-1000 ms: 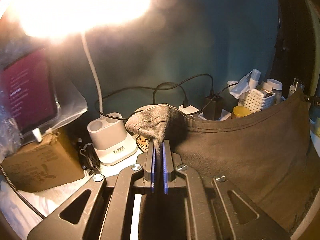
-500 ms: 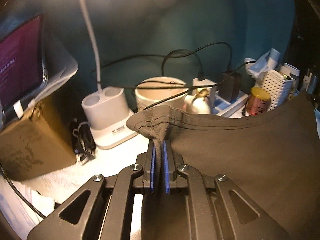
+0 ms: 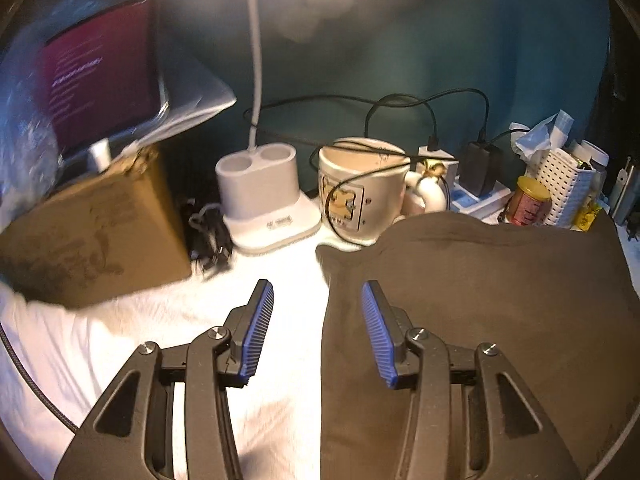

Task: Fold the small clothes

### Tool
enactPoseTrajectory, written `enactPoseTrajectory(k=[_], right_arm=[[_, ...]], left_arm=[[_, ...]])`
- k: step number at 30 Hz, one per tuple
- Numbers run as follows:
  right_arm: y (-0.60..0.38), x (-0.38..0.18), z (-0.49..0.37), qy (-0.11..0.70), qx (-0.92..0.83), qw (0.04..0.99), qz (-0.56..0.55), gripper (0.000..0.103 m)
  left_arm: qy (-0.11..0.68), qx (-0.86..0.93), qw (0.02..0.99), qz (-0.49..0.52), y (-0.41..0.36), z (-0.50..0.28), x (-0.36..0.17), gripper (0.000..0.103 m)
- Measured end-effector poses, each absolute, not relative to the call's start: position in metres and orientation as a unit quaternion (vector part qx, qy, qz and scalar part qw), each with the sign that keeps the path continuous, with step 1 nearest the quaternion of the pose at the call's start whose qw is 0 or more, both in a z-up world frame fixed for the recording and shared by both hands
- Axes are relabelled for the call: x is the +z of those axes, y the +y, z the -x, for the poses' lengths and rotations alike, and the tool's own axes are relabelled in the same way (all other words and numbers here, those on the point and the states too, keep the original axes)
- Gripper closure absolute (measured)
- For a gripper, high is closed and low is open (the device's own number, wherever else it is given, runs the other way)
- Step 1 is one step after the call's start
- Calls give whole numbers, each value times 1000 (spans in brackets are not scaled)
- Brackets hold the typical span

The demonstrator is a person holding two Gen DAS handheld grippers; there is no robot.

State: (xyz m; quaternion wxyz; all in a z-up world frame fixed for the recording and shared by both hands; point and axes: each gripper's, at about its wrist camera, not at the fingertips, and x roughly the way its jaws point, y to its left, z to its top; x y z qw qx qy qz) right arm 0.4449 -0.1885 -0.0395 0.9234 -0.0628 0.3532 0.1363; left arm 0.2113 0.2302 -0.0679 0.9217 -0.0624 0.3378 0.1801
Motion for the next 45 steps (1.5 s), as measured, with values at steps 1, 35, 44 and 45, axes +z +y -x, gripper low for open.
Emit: enactPoseTrajectory(k=[1,35,44,45], right_arm=[[-192,-38,-439,353,136,923,63,58],[-310,-110,-284,442,123,888,-33,58],[-303,-110,-269,425,132,895,-27,67],[-300,-111,-268,425,135,895,-20,74]], left_arm=[[339,179,921,69,229,-205,-69,57],[385,135,902,144,160,-62,-116,50],[398,118,899,137,152,-57,-120,27],[403,121,898,127,149,-58,-120,27]])
